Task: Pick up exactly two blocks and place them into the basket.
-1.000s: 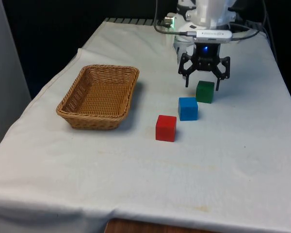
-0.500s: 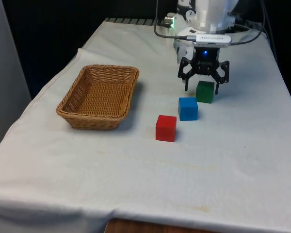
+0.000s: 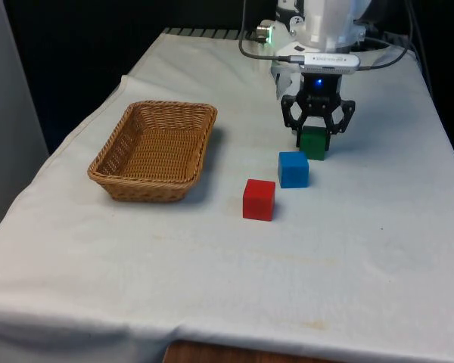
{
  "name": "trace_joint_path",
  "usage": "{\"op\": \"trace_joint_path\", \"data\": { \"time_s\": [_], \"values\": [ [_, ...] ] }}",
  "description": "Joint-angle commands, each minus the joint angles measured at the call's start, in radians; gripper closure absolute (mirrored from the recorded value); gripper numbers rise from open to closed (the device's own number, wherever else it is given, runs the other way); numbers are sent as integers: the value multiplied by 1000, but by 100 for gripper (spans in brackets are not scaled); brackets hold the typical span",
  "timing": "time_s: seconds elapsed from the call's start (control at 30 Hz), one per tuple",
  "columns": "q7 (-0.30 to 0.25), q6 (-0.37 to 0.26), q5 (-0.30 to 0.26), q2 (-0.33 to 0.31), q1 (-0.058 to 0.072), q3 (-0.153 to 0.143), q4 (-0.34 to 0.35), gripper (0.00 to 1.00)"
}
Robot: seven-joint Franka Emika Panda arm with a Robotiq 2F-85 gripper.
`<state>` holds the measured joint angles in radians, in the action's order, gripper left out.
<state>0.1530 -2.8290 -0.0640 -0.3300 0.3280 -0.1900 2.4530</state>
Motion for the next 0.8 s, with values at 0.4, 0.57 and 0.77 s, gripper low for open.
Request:
{"op": "trace_joint_path", "data": {
  "time_s": [0.4, 0.57, 0.77],
  "values": [
    [3, 17, 8, 38, 4, -9, 16, 100],
    [8, 37, 15, 77, 6, -13, 33, 100],
    [12, 81, 25, 148, 4, -13, 55, 100]
  ]
}}
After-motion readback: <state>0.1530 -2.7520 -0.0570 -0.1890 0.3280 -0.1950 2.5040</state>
